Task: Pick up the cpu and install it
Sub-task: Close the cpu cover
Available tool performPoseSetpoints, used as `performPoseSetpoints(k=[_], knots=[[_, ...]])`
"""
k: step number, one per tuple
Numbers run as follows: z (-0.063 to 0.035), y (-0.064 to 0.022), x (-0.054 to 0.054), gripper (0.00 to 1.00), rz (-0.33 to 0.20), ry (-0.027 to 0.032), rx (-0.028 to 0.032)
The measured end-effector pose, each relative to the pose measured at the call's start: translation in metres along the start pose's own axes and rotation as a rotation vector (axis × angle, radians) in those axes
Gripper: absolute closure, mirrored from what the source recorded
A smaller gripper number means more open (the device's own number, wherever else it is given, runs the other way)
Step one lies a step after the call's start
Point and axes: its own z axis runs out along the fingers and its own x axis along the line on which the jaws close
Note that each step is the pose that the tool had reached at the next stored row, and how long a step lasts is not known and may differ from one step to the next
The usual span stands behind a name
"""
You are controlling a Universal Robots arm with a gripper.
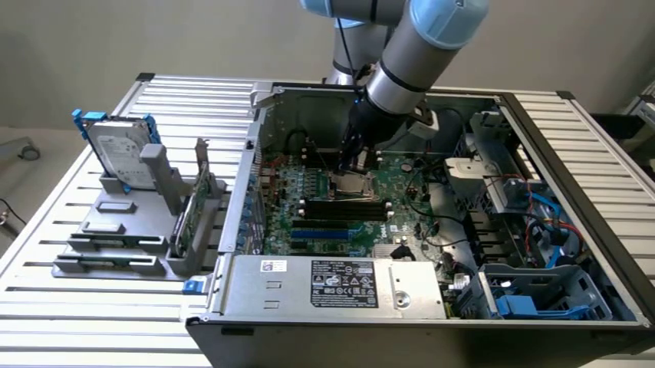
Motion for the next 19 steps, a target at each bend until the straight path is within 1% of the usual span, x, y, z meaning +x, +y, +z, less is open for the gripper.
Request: performPoseSetpoints(k=[3,12,19], knots=[[0.0046,-0.0044,-0.001,0.89,0.001,-0.0001,0.0040],[0.0190,-0.0037,0.001,0.89,0.001,-0.0002,0.0062],[0.0237,-0.0030,0.002,0.89,0.001,-0.0003,0.0065]])
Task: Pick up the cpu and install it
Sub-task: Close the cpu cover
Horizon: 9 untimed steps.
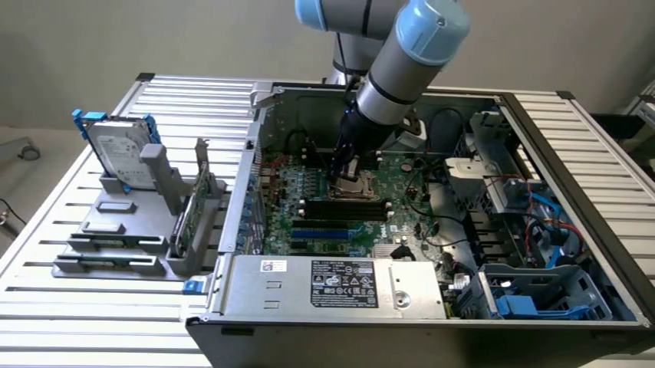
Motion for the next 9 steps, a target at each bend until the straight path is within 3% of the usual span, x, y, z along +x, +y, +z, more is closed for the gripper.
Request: performPoseSetpoints(k=[9], knots=[[0.0032,0.0002,0.0005,0.89,0.000,0.0000,-0.0001]])
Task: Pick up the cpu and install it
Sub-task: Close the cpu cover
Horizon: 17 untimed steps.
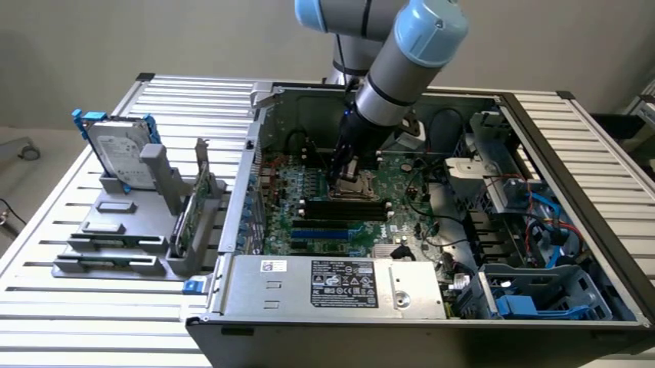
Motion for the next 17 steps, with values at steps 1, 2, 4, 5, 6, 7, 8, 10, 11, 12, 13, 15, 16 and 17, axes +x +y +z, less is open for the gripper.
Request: performPoseSetpoints(k=[1,2,4,5,6,7,8,10,11,12,13,15,16,17], knots=[[-0.0008,-0.0005,0.000,0.89,0.000,0.0008,-0.0003],[-0.0024,-0.0014,0.000,0.89,0.000,0.0008,-0.0002],[-0.0056,-0.0031,0.001,0.89,0.000,0.0002,0.0000],[-0.0066,-0.0037,0.001,0.89,0.000,0.0001,0.0001],[-0.0075,-0.0043,0.001,0.89,0.000,0.0000,0.0001],[-0.0082,-0.0051,0.001,0.89,0.000,0.0000,0.0002],[-0.0086,-0.0065,0.001,0.89,0.000,0.0004,0.0003],[-0.0090,-0.0111,0.001,0.89,-0.001,0.0027,0.0007],[-0.0091,-0.0143,0.001,0.89,-0.002,0.0054,0.0009],[-0.0091,-0.0176,0.000,0.89,-0.002,0.0080,0.0011],[-0.0092,-0.0211,0.000,0.89,-0.003,0.0106,0.0013],[-0.0100,-0.0286,0.000,0.89,-0.005,0.0159,0.0017],[-0.0108,-0.0325,0.000,0.89,-0.006,0.0190,0.0020],[-0.0117,-0.0366,0.000,0.89,-0.007,0.0224,0.0022]])
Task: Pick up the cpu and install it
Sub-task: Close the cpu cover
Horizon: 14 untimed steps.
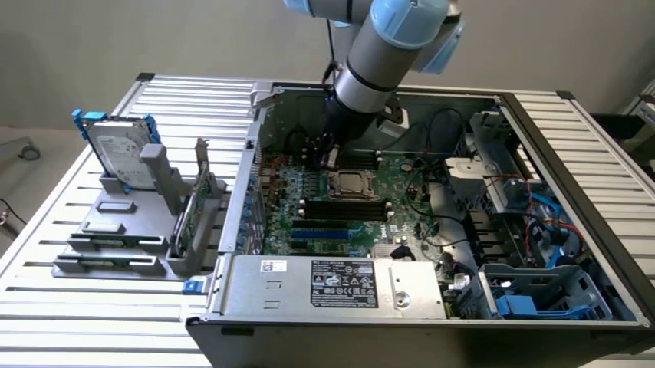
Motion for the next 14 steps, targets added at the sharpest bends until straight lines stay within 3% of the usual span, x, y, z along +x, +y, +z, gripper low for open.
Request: performPoseSetpoints(k=[8,11,14], knots=[[-0.0106,-0.0261,0.001,0.89,-0.004,0.0277,0.0013],[-0.0132,-0.0317,0.001,0.89,0.003,0.0339,-0.0001],[-0.0143,-0.0340,0.001,0.89,0.017,0.0398,-0.0054]])
